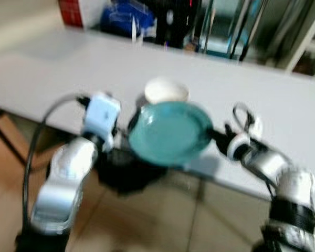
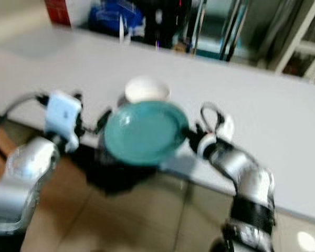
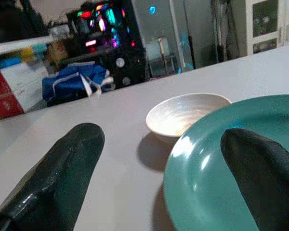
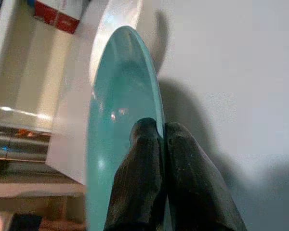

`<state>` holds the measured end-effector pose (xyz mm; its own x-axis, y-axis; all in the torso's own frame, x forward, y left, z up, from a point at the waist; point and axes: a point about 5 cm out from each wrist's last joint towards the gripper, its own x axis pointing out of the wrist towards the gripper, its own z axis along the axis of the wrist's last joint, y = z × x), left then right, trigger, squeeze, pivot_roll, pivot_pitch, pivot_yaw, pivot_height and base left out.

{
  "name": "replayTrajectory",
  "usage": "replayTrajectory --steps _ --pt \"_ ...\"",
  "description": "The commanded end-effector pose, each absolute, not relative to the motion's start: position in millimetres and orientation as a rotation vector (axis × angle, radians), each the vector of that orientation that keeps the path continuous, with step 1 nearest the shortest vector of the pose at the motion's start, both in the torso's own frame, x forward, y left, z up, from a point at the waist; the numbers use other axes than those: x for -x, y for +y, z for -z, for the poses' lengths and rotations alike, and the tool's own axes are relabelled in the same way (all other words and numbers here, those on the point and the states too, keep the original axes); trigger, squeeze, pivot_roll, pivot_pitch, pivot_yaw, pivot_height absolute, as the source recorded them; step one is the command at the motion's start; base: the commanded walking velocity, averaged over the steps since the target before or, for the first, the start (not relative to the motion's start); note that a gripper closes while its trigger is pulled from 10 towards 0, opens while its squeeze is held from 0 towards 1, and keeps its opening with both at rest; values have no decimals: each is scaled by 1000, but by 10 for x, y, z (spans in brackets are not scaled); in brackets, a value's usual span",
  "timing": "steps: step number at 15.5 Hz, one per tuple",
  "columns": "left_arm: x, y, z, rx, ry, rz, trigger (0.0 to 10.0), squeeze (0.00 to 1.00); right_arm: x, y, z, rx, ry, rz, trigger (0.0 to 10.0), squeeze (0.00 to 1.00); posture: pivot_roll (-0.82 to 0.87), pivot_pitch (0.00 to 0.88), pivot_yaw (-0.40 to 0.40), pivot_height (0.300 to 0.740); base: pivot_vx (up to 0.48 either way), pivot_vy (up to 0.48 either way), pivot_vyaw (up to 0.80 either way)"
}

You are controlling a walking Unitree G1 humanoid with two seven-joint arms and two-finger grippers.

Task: Setting the table

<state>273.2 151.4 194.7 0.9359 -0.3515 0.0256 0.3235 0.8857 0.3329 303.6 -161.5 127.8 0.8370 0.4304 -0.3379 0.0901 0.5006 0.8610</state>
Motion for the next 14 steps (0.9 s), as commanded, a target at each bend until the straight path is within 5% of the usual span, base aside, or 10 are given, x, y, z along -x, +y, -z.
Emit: replayTrajectory --steps 1,8,14 --pt "-2708 1535 -1946 -331 -84 362 10000 0 -3040 -1528 -1316 -1049 570 -268 10000 0 8 0 -45 740 0 0 0" --pt "-2516 1798 -1971 -334 -39 495 10000 0 -3069 -1418 -1275 -1076 629 -331 10000 0 38 0 -71 740 0 0 0" --pt "-2306 2094 -1789 -382 156 566 10000 0 -3378 -1184 -1208 -1058 614 -330 10000 0 63 0 -58 740 0 0 0"
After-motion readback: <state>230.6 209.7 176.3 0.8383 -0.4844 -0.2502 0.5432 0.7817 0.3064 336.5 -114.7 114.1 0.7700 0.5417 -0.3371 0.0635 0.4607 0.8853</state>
